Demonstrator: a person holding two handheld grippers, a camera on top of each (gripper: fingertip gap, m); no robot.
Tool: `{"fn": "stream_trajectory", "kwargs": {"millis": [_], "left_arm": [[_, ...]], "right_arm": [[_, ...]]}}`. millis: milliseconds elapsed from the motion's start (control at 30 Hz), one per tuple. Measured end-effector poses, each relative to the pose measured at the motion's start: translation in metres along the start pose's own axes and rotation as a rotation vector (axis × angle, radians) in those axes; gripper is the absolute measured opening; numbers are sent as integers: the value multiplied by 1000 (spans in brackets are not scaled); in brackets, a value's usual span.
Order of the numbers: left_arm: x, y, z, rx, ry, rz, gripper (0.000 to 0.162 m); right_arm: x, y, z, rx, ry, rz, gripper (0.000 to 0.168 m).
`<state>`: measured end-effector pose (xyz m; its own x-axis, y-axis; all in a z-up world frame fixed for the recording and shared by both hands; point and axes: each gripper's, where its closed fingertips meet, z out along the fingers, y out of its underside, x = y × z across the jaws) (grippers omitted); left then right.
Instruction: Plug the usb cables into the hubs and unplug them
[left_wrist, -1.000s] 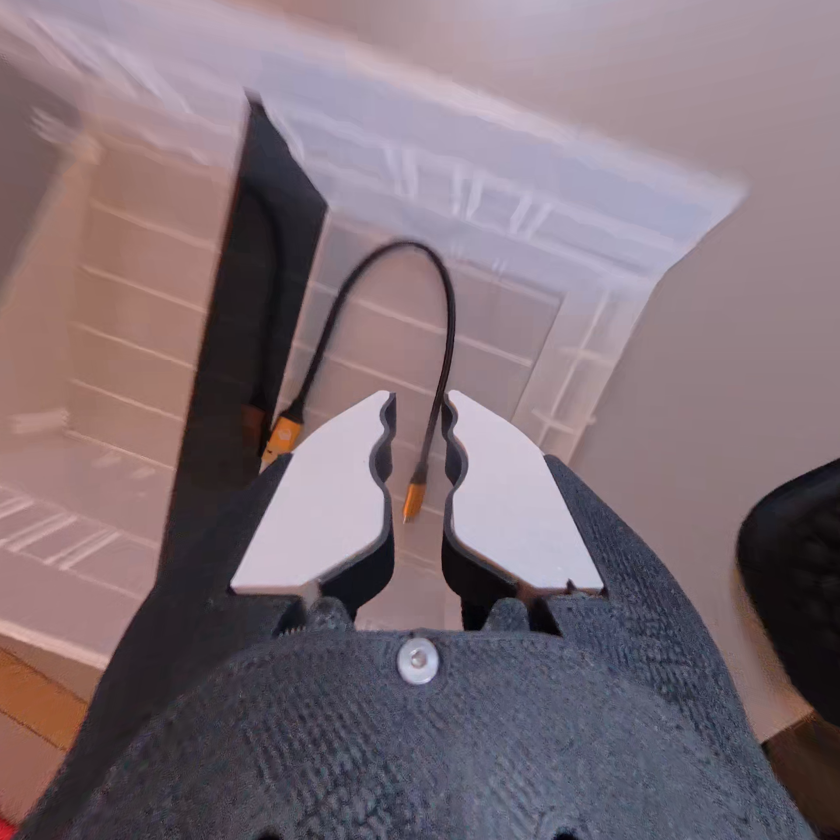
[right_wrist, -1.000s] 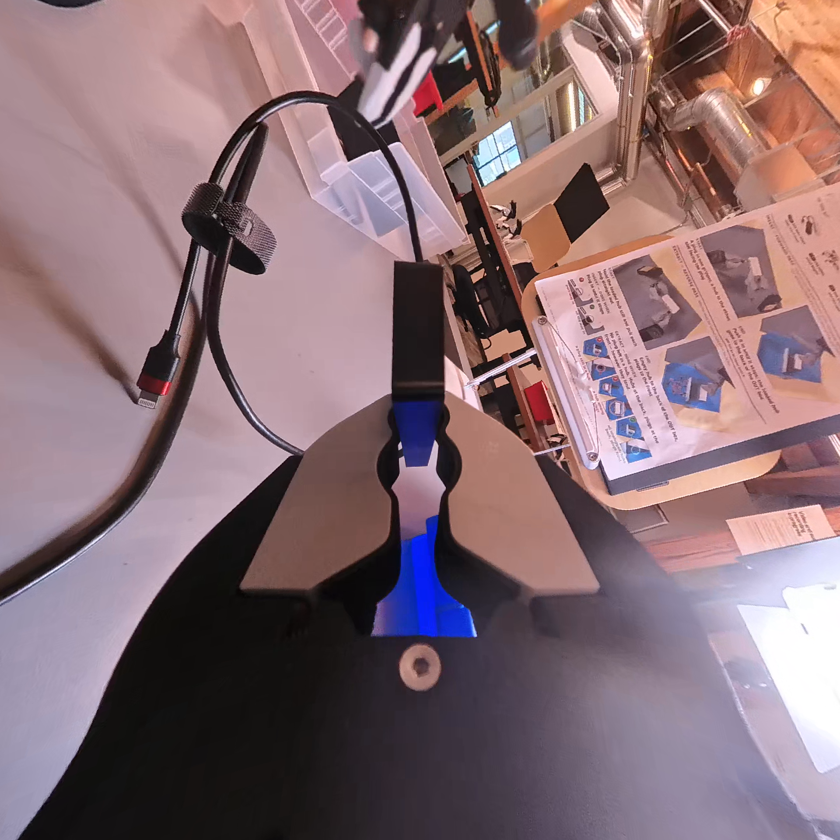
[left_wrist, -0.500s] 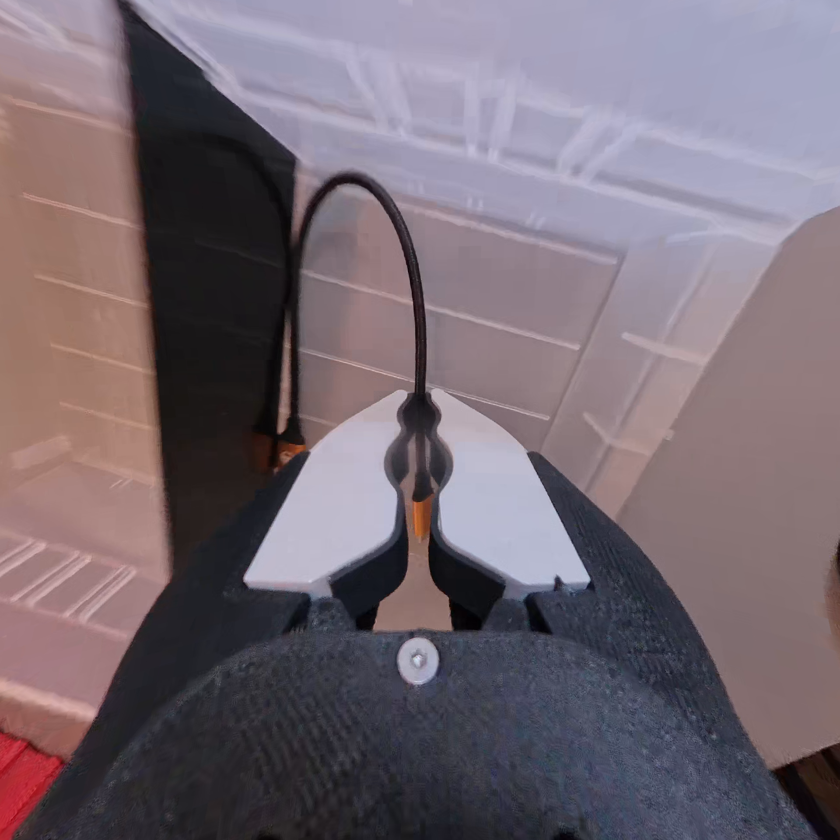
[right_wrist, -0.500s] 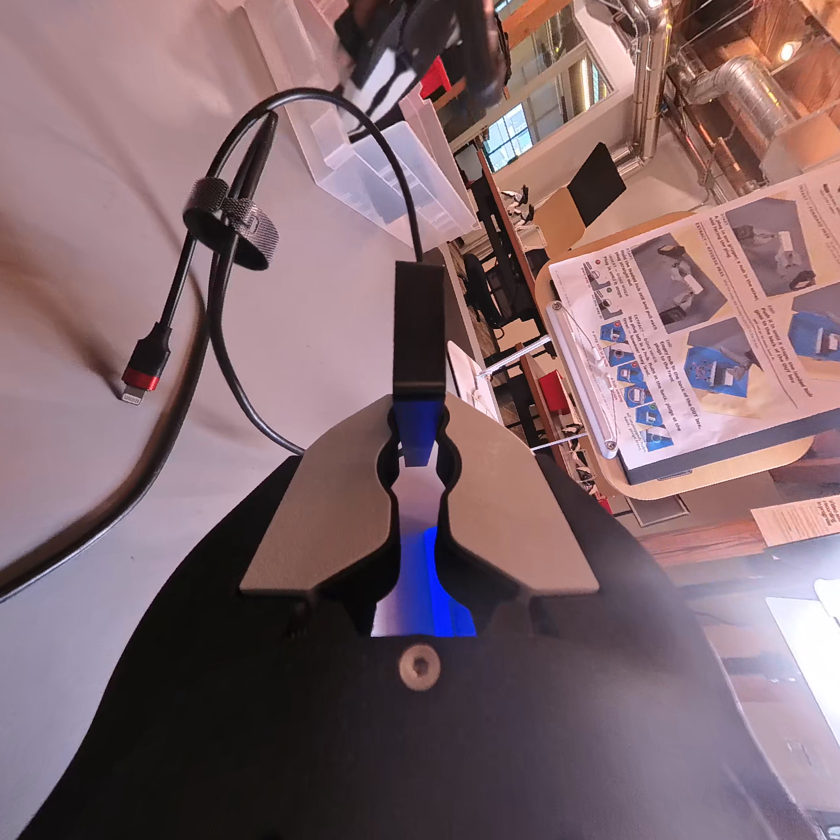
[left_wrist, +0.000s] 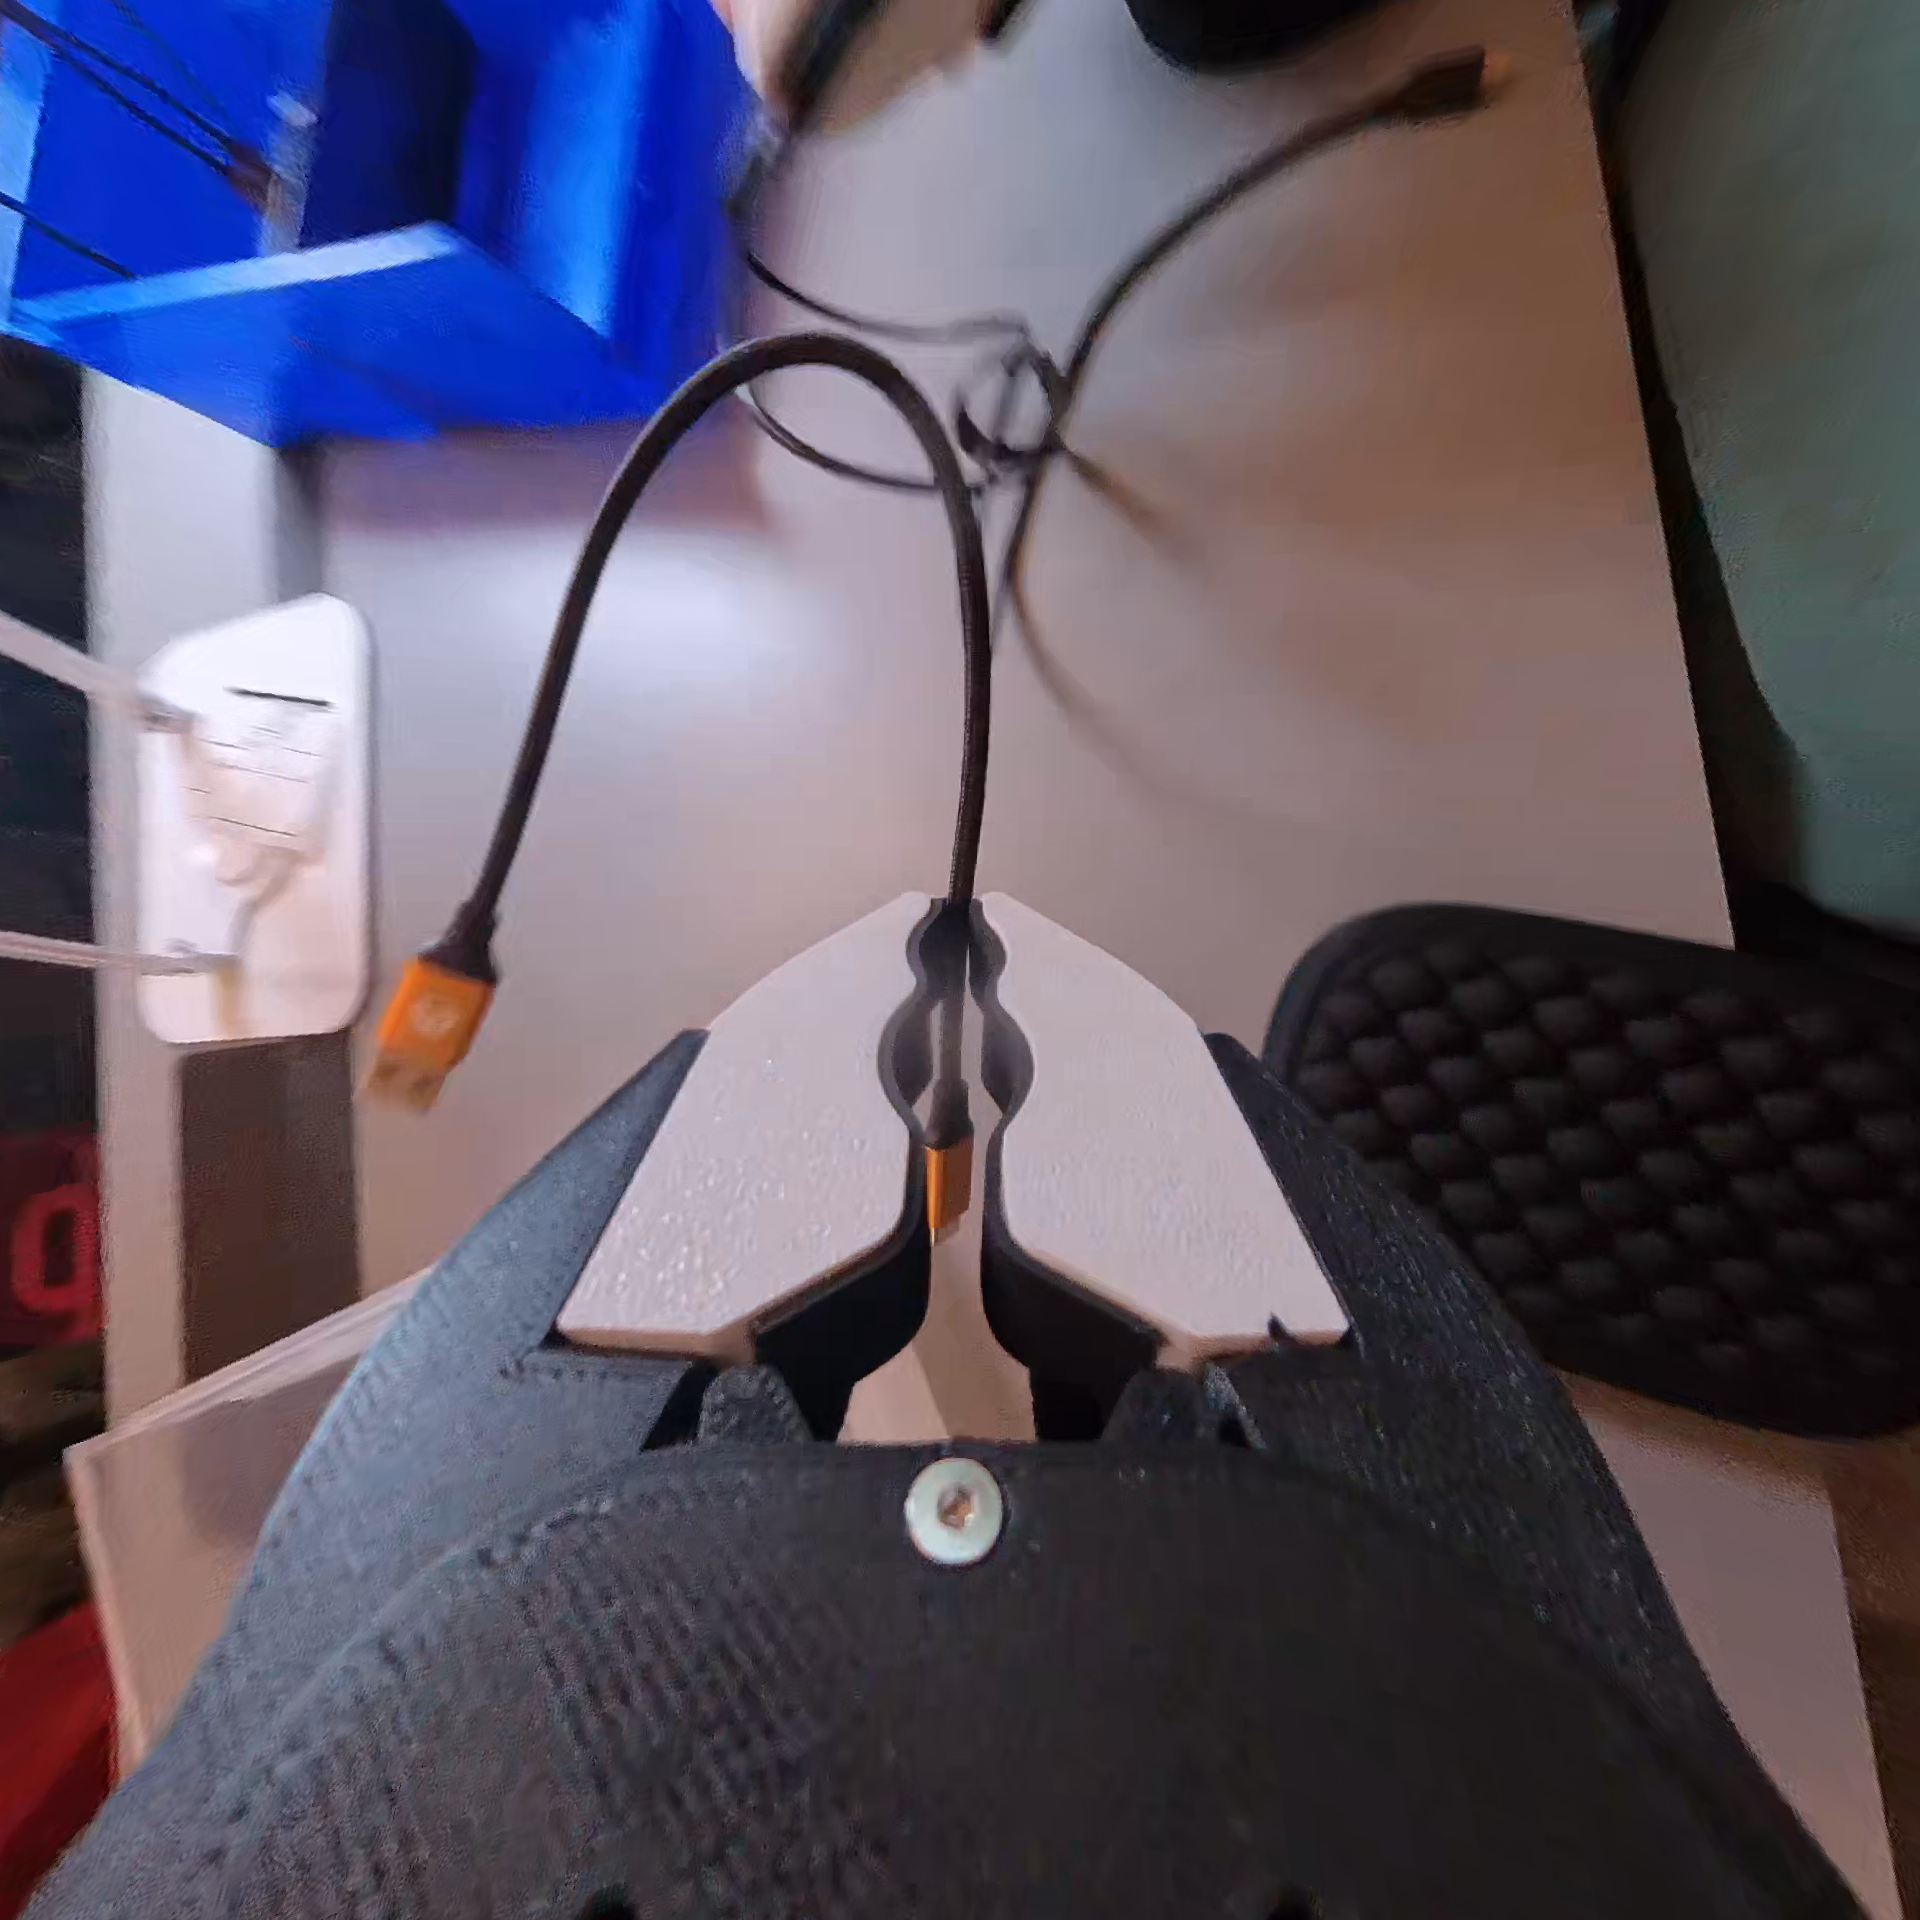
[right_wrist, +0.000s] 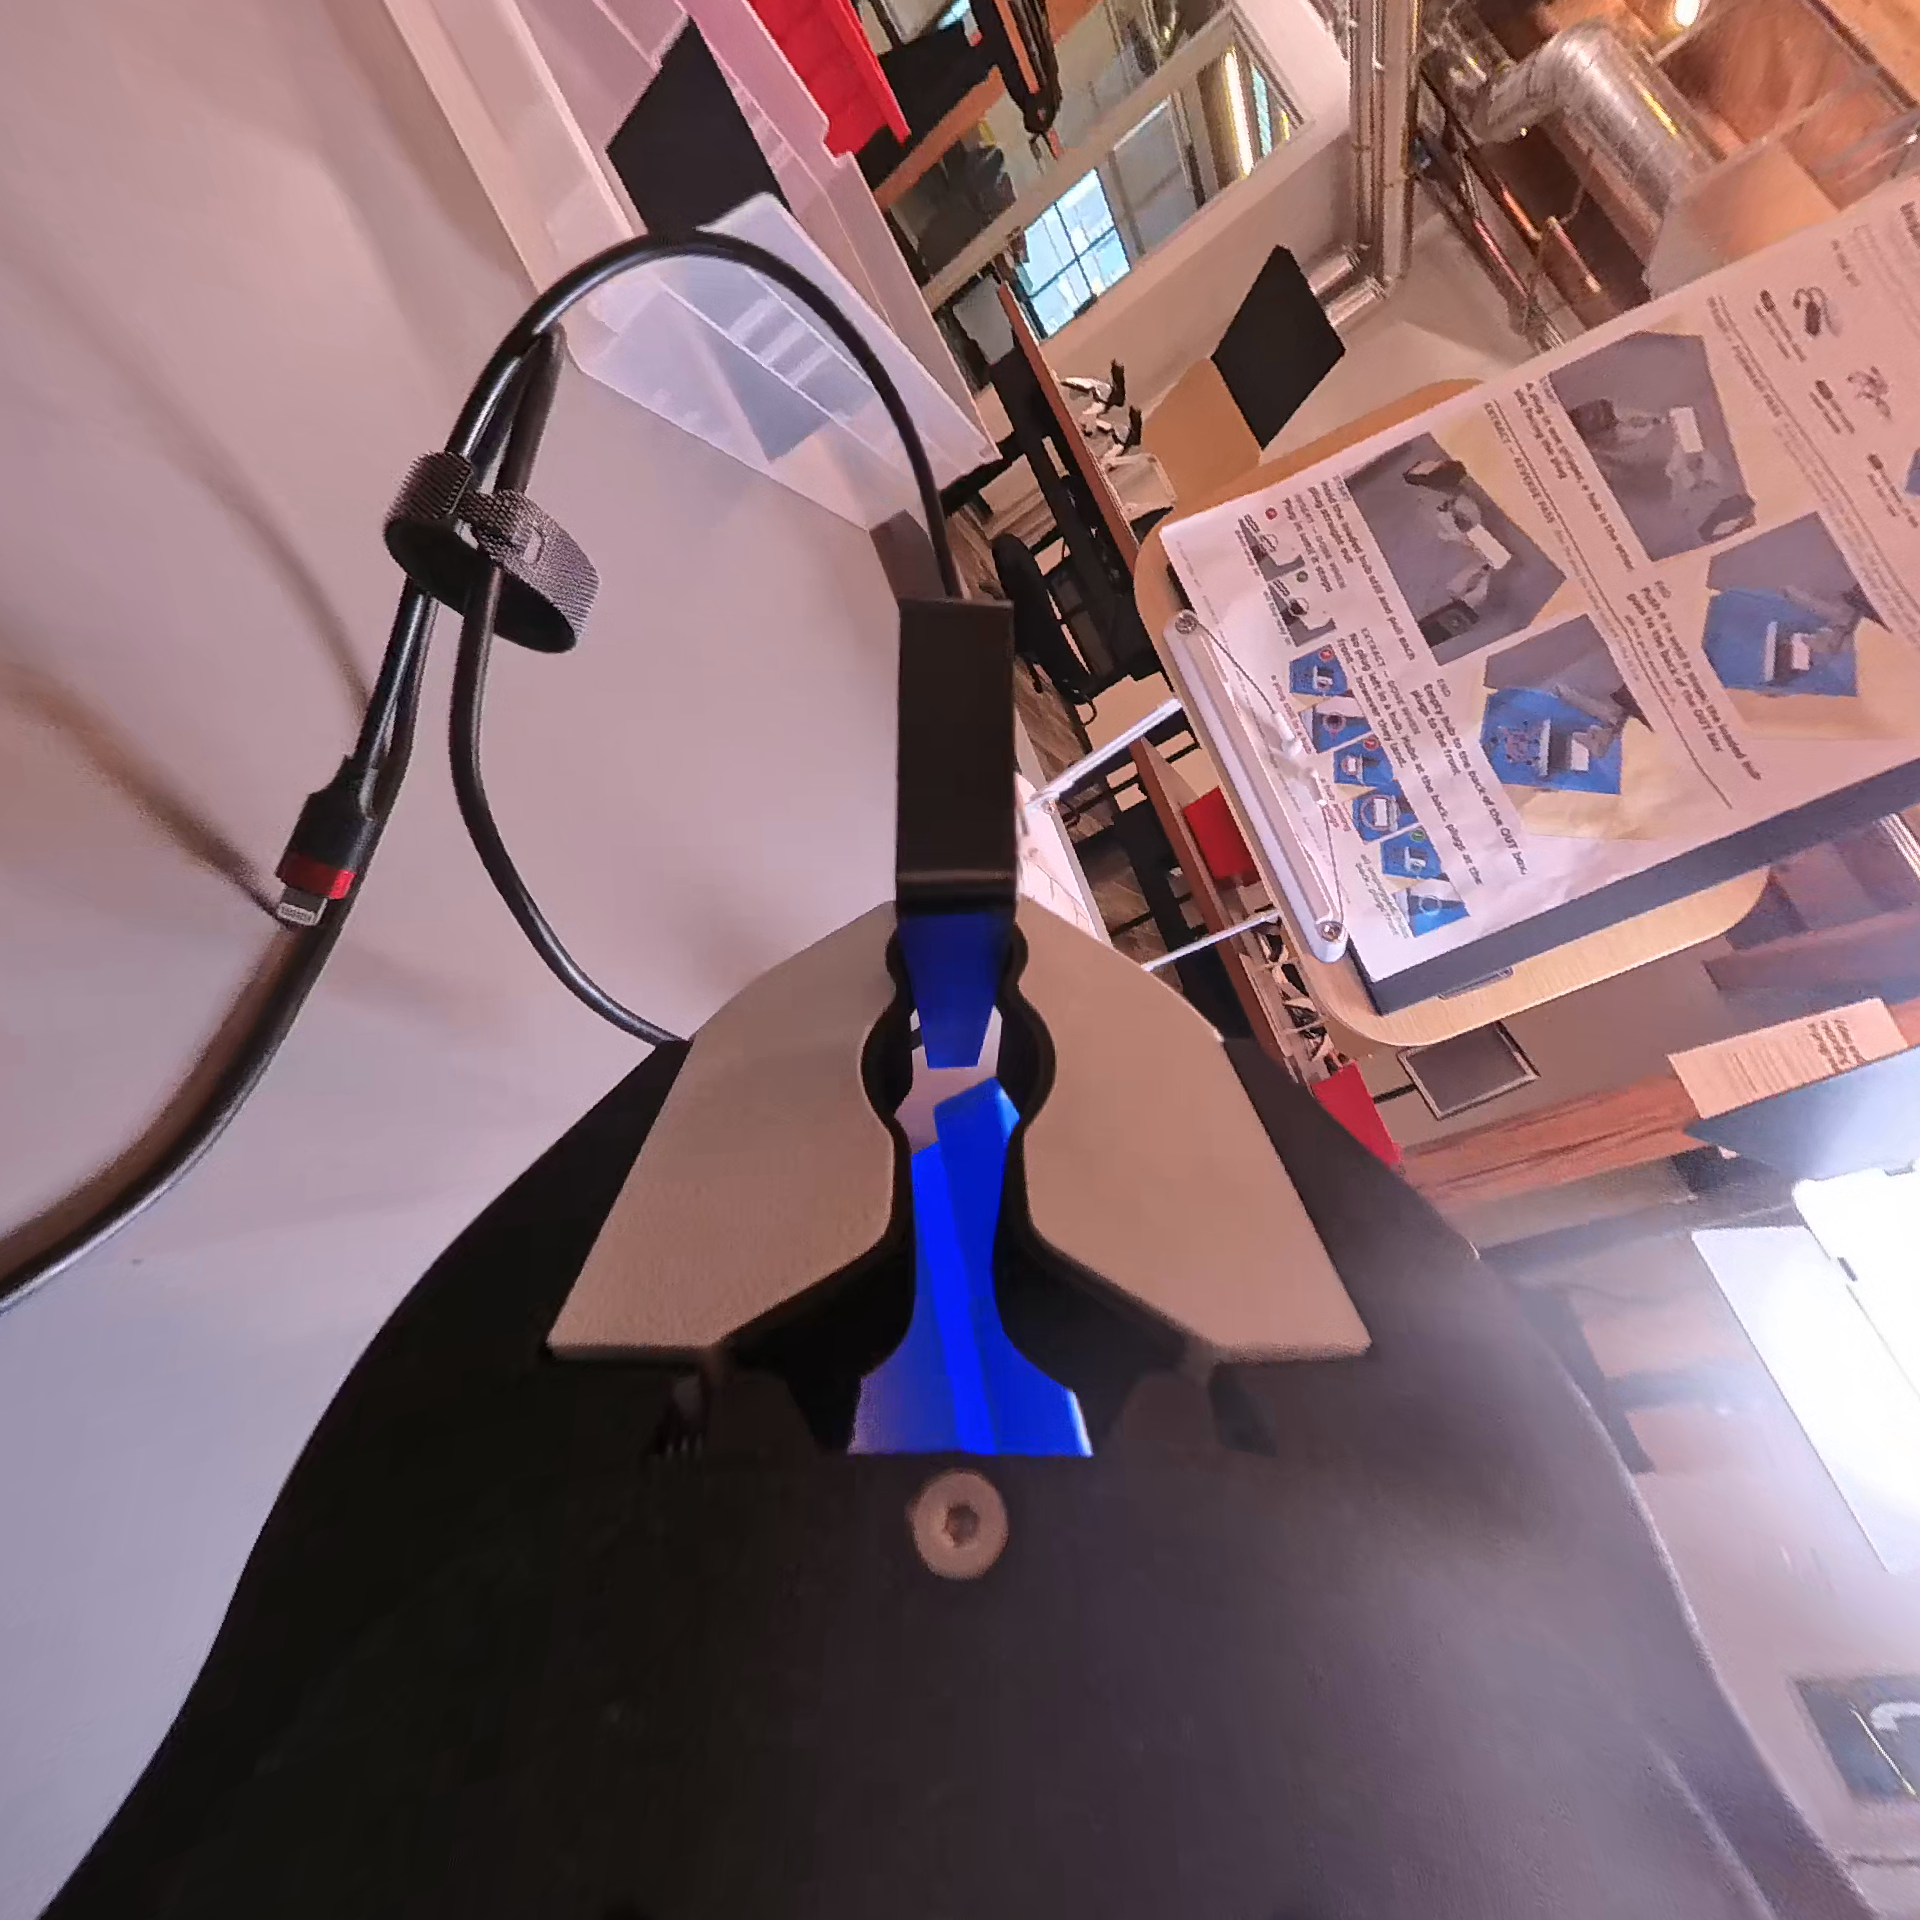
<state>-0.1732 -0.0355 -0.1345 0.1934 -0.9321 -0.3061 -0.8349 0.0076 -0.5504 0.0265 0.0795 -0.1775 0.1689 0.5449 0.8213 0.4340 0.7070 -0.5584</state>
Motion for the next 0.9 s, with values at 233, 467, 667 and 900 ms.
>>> {"fn": "stream_trajectory", "kwargs": {"millis": [233,467,667,900], "left_arm": [[19,72,36,-209,126,-131,15],[-13,59,85,-37,-45,-748,10],[-25,88,134,-97,-174,-915,44],[-22,73,153,-136,-99,-716,30]], "right_arm": [[8,14,-3,-44,27,3,12],[9,14,-4,-51,30,0,12],[10,13,-5,-49,31,8,12],[14,12,-7,-39,39,28,12]]}}
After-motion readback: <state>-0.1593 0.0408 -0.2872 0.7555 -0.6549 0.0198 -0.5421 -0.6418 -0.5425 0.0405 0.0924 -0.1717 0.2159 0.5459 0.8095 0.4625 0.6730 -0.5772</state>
